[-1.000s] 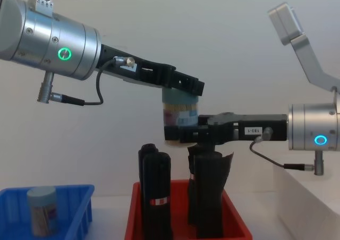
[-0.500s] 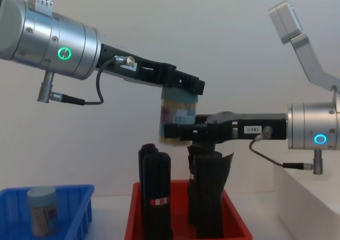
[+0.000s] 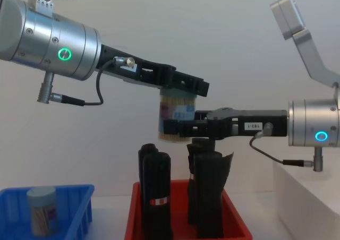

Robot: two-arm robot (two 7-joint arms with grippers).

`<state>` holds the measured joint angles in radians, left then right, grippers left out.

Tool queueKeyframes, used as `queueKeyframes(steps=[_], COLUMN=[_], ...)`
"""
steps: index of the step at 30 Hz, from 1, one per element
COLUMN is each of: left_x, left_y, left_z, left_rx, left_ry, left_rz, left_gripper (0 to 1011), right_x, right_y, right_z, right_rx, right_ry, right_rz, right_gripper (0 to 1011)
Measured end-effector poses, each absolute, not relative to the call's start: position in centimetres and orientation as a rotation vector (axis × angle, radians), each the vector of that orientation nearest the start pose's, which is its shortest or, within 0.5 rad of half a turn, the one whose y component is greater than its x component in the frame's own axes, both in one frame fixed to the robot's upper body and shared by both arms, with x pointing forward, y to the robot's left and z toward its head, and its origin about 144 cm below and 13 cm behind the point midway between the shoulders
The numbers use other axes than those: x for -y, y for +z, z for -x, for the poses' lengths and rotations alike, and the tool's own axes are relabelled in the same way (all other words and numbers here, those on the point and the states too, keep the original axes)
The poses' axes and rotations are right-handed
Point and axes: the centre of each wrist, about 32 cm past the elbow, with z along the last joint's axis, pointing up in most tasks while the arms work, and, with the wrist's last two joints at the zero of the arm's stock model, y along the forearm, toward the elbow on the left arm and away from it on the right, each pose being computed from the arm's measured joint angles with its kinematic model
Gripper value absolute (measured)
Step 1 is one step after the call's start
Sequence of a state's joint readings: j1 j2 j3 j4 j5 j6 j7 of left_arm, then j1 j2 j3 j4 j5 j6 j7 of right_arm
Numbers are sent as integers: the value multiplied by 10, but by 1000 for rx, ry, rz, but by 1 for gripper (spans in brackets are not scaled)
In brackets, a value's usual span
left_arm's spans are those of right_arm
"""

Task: Pick the cotton swabs from the blue box and place them into the white box.

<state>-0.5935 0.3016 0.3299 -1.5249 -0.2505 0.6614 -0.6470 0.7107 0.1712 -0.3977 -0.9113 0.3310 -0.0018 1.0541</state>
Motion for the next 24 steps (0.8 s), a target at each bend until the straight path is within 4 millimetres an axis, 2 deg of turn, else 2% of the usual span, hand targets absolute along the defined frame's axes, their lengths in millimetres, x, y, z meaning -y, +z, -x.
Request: queueKeyframes(steps=[1,3,16,24], left_x=[-220,-220,-220,-220], left_y=[1334,1334,1334,1334], left_z=[-574,-574,-574,-574], left_rx=[-81,-81,-80,-80], left_ry=[704,704,704,704], left_rz=[-298,-298,-297,-296], left_gripper=[996,1004,1004,1004], right_x=[214,214,218,227], right_y=[1215,1215,1214,1212], right_z=[-637,-637,-635,-631], right_rx=[-1,-1,0,-3], right_ry=[-318,-319,-335,-374], right_rz=[54,54,56,48], right_gripper=[642,642,641,641])
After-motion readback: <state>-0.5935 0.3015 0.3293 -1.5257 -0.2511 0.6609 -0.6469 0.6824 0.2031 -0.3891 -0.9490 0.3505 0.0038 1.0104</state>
